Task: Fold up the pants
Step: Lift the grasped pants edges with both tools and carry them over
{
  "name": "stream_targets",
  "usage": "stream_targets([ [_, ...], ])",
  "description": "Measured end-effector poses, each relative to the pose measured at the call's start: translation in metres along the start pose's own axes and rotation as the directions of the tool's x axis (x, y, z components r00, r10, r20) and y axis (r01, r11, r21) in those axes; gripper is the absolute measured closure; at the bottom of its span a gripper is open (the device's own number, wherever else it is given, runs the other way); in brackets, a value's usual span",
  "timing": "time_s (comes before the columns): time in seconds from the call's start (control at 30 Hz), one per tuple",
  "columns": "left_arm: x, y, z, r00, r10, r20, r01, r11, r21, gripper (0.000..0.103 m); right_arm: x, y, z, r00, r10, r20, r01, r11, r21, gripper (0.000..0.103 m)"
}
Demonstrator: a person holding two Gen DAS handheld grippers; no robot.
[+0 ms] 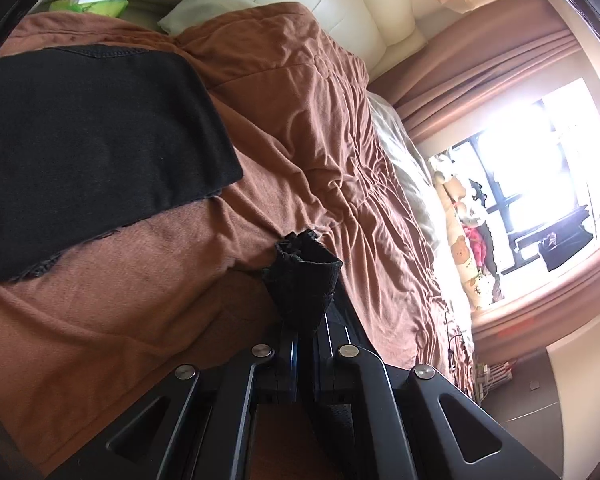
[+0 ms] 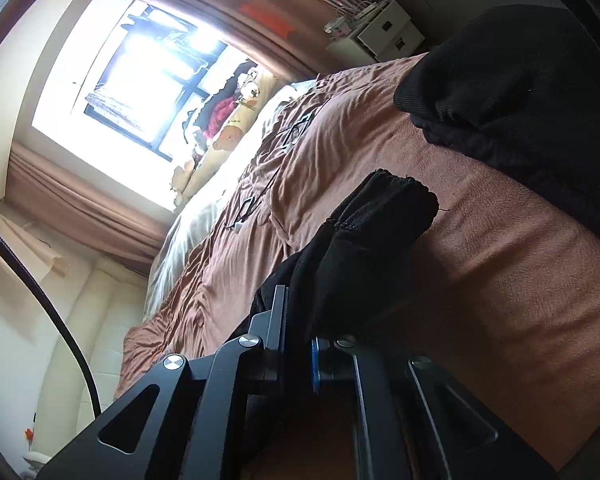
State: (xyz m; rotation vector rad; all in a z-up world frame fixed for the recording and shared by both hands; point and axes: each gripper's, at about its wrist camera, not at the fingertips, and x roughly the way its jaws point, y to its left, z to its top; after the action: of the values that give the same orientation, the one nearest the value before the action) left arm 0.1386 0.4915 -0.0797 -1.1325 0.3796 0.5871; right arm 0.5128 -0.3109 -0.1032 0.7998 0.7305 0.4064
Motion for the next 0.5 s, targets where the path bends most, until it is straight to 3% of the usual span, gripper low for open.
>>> stream_targets([
  [0.5, -0.059, 0.052, -0.028, 1.0, 0.01, -0.025, -0.01, 1.0, -0.017, 0.098, -0.078, -0.006, -0.031, 1.0, -0.016, 0.007, 0.016, 1.0, -0.004, 0.097],
])
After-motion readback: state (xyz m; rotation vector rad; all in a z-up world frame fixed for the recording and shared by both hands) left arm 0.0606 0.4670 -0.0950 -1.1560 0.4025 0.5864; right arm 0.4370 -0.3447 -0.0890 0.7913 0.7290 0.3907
